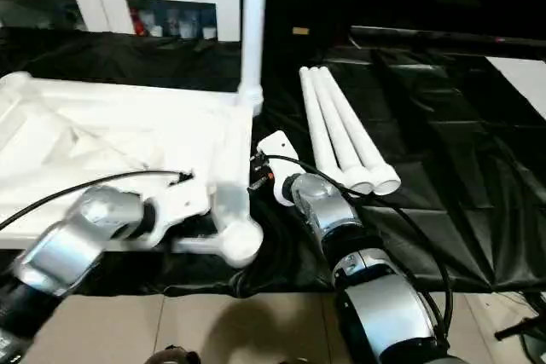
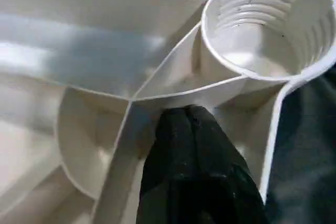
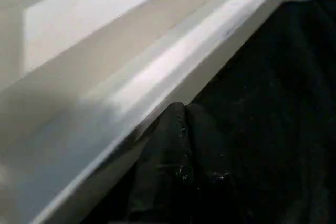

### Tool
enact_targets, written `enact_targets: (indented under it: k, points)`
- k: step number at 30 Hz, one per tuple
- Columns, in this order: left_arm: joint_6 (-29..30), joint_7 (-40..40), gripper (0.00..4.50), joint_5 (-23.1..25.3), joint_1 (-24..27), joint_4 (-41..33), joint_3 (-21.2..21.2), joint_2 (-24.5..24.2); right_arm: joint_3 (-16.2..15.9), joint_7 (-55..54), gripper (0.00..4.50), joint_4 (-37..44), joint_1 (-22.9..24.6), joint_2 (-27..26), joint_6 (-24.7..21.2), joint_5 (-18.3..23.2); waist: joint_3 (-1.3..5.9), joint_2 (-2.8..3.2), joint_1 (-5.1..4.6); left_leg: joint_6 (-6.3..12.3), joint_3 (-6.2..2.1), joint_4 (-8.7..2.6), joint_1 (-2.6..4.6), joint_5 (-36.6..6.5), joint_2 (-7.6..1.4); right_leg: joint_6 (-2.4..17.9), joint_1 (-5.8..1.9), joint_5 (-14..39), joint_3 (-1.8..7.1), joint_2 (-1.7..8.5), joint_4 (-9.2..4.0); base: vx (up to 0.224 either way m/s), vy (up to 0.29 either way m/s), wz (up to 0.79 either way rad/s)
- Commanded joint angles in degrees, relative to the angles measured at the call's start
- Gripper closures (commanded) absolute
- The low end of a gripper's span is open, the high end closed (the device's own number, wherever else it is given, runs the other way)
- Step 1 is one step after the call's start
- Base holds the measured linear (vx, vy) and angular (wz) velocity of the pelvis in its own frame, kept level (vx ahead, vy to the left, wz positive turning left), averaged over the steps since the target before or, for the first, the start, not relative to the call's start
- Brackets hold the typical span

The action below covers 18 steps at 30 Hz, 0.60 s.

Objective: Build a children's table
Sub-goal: Rotate table base

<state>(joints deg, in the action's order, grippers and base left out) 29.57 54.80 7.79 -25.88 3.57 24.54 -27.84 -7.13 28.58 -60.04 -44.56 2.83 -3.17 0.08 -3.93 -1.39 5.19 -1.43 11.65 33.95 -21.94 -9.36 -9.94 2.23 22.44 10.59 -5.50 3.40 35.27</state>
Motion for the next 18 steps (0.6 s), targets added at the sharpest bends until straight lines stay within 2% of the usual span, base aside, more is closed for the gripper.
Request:
enact_targets:
  k: [1, 4, 5, 8, 9, 11, 14, 15, 18]
  points:
    - [-3.33, -4.53, 4.5, 1.71, -2.64, 4.29, -1.02, 1.24, 0.56, -0.33, 4.48, -1.2, -0.98, -0.12, 1.18, -0.67, 4.31, 1.56, 0.24, -2.82, -2.61, -4.12, 1.74, -15.73, -4.17, 11.25, -2.43, 11.15, 4.18, 6.31, -4.17, 0.0, 0.0, 0.0]
    - [-6.07, -8.23, 4.5, 3.16, -4.75, 9.06, -1.77, 1.81, 0.97, -1.08, 4.48, -0.85, -0.83, 0.45, 1.68, -0.69, 4.44, 1.59, 0.27, -2.72, -2.75, -4.15, 1.6, -15.89, -4.22, 11.0, -2.59, 11.18, 4.14, 6.39, -4.13, 0.0, 0.0, 0.0]
    - [-7.93, -10.04, 4.5, 4.16, -6.11, 12.28, -2.0, 1.69, 1.44, -1.35, 4.48, 0.29, -0.44, 1.08, 1.92, -0.33, 4.52, 1.64, 0.27, -2.48, -2.67, -4.04, 1.62, -15.37, -4.11, 10.95, -2.52, 10.4, 4.13, 6.3, -4.14, 0.0, 0.0, 0.0]
    - [-10.44, -11.71, 4.5, 5.26, -7.4, 15.94, -1.85, 1.31, 1.96, -1.71, 4.48, 1.64, 0.05, 1.91, 2.37, -0.02, 4.7, 1.68, 0.26, -2.13, -2.74, -3.95, 1.46, -13.88, -4.19, 11.44, -2.76, 7.69, 4.12, 6.4, -3.73, 0.0, 0.0, 0.0]
    - [-12.25, -12.74, 4.5, 5.78, -8.21, 18.45, -1.79, 1.07, 2.37, -2.19, 4.48, 3.06, 0.54, 2.5, 2.37, 0.18, 4.71, 1.97, 0.43, -1.78, -2.66, -3.84, 1.54, -13.54, -4.06, 11.47, -2.62, 6.84, 4.05, 6.22, -3.77, 0.0, 0.0, 0.0]
    - [-14.31, -14.0, 4.5, 6.13, -9.0, 20.98, -1.88, 1.05, 2.67, -2.73, 4.48, 4.34, 0.95, 3.03, 2.34, 0.27, 4.8, 1.92, 0.48, -1.64, -2.64, -3.88, 1.63, -13.1, -4.1, 11.41, -2.58, 5.47, 4.0, 6.13, -3.58, 0.0, 0.0, 0.0]
    - [-19.34, -18.38, 4.5, 6.45, -11.29, 27.58, -2.81, 1.62, 4.23, -4.92, 4.48, 8.82, 2.6, 4.61, 1.2, 0.72, 4.85, 1.94, 0.63, -1.67, -2.62, -3.86, 1.67, -13.35, -4.04, 11.19, -2.64, 5.03, 4.01, 6.16, -3.61, 0.0, 0.0, 0.0]
    - [-21.95, -19.85, 4.5, 6.99, -12.09, 30.1, -2.71, 1.38, 5.66, -6.2, 4.48, 12.49, 4.12, 5.47, -0.22, 1.38, 4.75, 1.96, 0.52, -1.75, -2.71, -3.94, 1.47, -13.43, -4.01, 11.03, -2.81, 5.1, 4.0, 6.1, -3.7, 0.0, 0.0, 0.0]
    - [-23.02, -19.95, 4.5, 6.48, -11.82, 30.44, -3.67, 1.2, 7.01, -7.41, 4.48, 17.53, 6.3, 6.06, -2.54, 2.02, 4.84, 2.0, 0.59, -1.58, -2.65, -3.82, 1.5, -13.08, -4.02, 10.85, -2.87, 4.97, 4.04, 6.28, -3.73, 0.0, 0.0, 0.0]
